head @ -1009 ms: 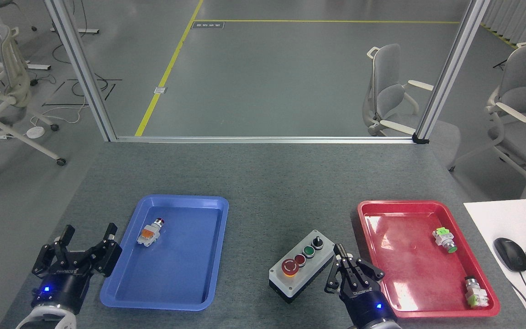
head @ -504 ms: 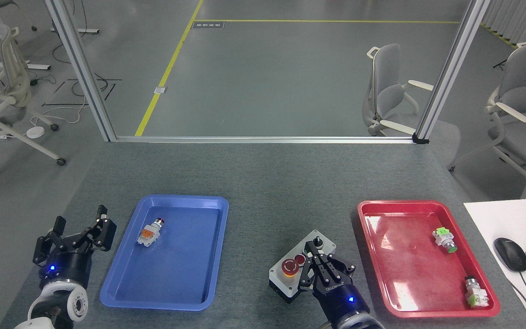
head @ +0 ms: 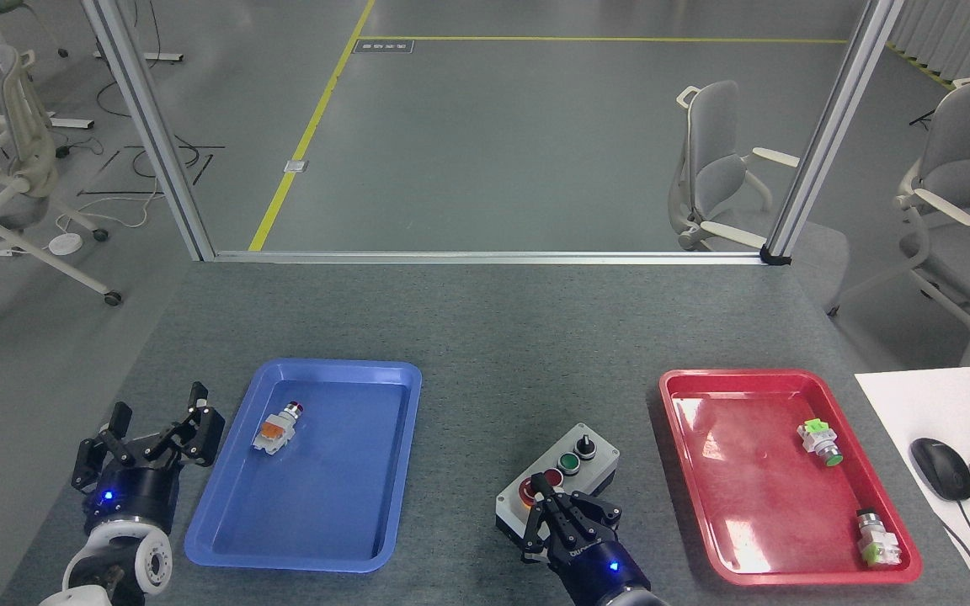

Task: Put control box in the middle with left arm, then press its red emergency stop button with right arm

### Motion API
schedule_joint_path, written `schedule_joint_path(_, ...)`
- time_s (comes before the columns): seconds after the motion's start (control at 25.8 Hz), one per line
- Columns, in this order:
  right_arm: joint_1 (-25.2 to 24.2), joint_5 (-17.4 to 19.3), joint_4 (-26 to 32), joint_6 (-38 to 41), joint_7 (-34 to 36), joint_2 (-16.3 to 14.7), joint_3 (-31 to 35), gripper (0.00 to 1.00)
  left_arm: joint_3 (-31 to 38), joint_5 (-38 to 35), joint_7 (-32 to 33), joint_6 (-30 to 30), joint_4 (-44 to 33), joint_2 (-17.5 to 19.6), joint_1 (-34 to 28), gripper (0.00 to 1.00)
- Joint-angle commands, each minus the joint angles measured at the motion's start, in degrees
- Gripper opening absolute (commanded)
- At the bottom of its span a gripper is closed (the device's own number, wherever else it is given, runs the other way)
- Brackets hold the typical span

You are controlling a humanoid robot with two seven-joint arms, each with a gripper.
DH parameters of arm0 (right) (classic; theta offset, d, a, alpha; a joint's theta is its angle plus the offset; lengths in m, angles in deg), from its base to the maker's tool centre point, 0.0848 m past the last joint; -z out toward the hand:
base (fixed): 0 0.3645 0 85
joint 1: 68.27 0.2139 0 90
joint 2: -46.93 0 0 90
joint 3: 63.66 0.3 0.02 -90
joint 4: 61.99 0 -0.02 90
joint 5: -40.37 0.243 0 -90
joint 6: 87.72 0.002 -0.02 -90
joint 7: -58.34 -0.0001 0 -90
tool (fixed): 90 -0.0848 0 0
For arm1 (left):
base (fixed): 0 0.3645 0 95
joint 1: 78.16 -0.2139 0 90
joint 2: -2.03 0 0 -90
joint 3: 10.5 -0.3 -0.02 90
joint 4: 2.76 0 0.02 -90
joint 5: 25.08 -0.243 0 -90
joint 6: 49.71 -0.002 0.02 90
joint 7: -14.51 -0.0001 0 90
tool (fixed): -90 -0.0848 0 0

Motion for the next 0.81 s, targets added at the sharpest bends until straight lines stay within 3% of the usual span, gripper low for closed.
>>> schedule_joint_path(0.0,-0.1,-0.1,-2.4,0.0,-0.2,0.1,0.0,0.00,0.0,-0.1,0.1,0.0,0.0,0.2,-0.2,0.99)
schedule_joint_path(0.19,-0.1,-0.1,-2.3,0.8,0.0,0.0,0.1,0.00,0.0,-0.3,0.1,0.0,0.9,0.3,-0.5,0.99)
schedule_joint_path(0.39,0.0,-0.1,3.5,-1.0,3.3,-0.2,1.3,0.00,-1.8,-0.3,0.1,0.0,1.0,-0.1,-3.4,0.99)
schedule_joint_path(0.58,-1.2,-0.1,6.7,0.4,4.0,-0.9,7.6,0.00,-5.6,-0.1,0.0,0.0,2.6,-1.5,-3.4,0.99)
schedule_joint_path(0.62,-1.9,-0.1,7.2,0.4,4.4,-1.3,9.1,0.08,-5.6,0.0,-0.2,0.0,2.7,-1.6,-3.4,0.99)
schedule_joint_path(0.74,-3.5,0.1,8.5,-0.4,4.7,-2.1,13.5,0.62,-5.6,0.0,-0.4,0.0,2.7,-1.6,-3.5,0.99)
schedule_joint_path(0.78,-4.0,0.4,9.0,-0.8,4.7,-2.3,14.8,0.69,-5.6,0.1,-0.4,0.0,2.7,-1.7,-3.4,0.99)
